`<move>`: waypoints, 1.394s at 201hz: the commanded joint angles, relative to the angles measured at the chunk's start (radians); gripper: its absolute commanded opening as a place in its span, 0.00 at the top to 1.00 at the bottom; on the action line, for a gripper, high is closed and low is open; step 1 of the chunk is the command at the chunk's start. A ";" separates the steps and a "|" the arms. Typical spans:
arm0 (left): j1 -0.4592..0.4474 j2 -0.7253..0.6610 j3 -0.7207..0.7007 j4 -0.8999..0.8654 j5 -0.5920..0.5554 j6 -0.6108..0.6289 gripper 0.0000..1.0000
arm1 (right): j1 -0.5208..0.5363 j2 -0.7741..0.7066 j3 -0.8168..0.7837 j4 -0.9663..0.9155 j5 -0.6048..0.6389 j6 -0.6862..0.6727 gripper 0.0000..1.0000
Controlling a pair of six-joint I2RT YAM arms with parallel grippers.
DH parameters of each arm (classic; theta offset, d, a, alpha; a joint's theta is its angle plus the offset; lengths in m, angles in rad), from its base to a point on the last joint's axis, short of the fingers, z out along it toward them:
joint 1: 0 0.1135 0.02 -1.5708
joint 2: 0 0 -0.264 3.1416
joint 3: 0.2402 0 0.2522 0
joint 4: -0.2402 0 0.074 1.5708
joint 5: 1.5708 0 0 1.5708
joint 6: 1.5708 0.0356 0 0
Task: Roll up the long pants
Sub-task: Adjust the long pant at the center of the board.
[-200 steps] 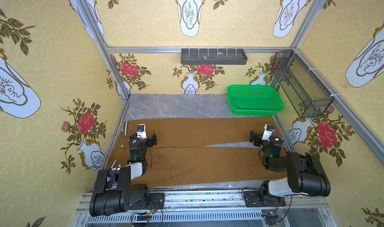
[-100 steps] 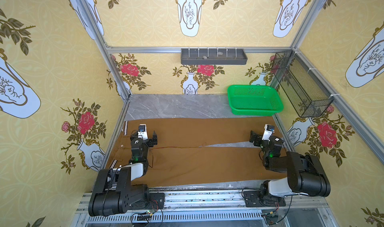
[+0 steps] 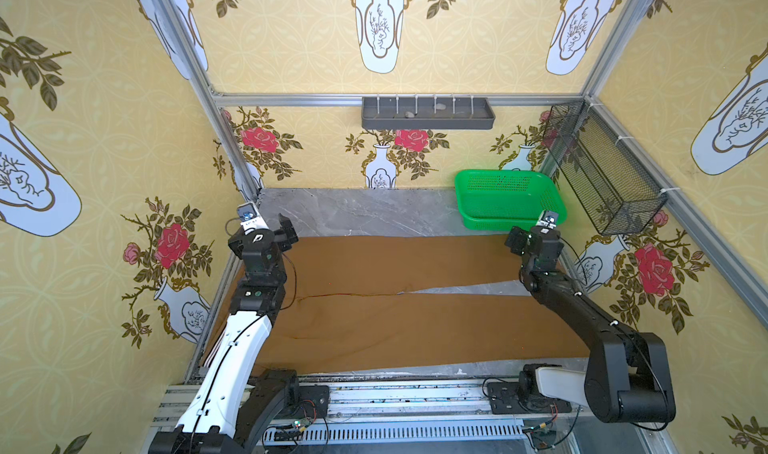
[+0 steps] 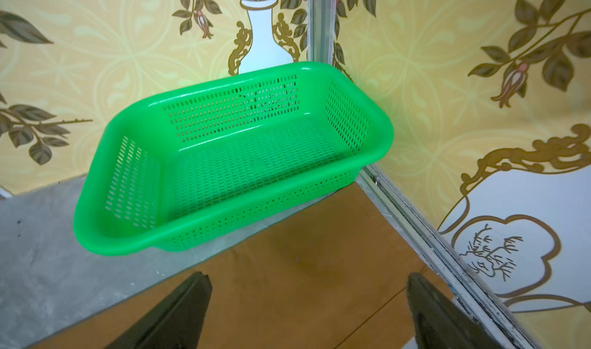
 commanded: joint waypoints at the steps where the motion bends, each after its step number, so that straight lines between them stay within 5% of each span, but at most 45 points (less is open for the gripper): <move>1: 0.000 0.087 0.220 -0.608 -0.133 -0.376 0.01 | 0.050 0.059 0.206 -0.507 0.298 0.208 0.02; 8: 0.000 0.130 0.325 -0.768 -0.133 -0.472 0.01 | 0.057 0.097 0.306 -0.684 0.363 0.353 0.02; 24: 0.000 0.240 0.550 -1.032 -0.127 -0.469 0.01 | 0.060 0.198 0.539 -1.094 0.413 0.655 0.03; 49: 0.002 0.396 0.746 -1.481 -0.284 -0.852 0.01 | 0.046 0.273 0.647 -1.349 0.404 0.796 0.02; 61: 0.017 0.404 0.706 -1.383 -0.212 -0.721 0.01 | -0.008 0.215 0.540 -1.186 0.250 0.634 0.03; 72: 0.050 0.392 0.641 -1.231 -0.029 -0.546 0.01 | -0.125 0.135 0.422 -1.092 0.048 0.616 0.03; 81: 0.078 0.372 0.597 -1.171 0.092 -0.507 0.01 | -0.258 0.065 0.308 -1.015 -0.144 0.589 0.03; 94: 0.100 0.326 0.551 -1.142 0.112 -0.522 0.01 | -0.379 -0.030 0.167 -0.908 -0.341 0.492 0.02; 134: 0.228 0.237 0.531 -1.125 0.162 -0.469 0.01 | -0.407 -0.115 0.138 -1.074 -0.228 0.512 0.03; 176: 0.269 0.255 0.529 -1.235 0.165 -0.494 0.01 | -0.514 -0.253 0.107 -1.213 -0.327 0.755 0.02; 197: 0.291 0.245 0.479 -1.209 0.239 -0.477 0.01 | -0.568 -0.337 0.044 -1.118 -0.351 0.768 0.02; 240: 0.306 0.257 0.436 -1.192 0.323 -0.460 0.03 | -0.588 -0.064 0.005 -1.033 -0.561 0.592 0.11; 280: 0.308 0.277 0.423 -1.183 0.379 -0.461 0.03 | -0.593 0.026 -0.041 -1.030 -0.539 0.558 0.10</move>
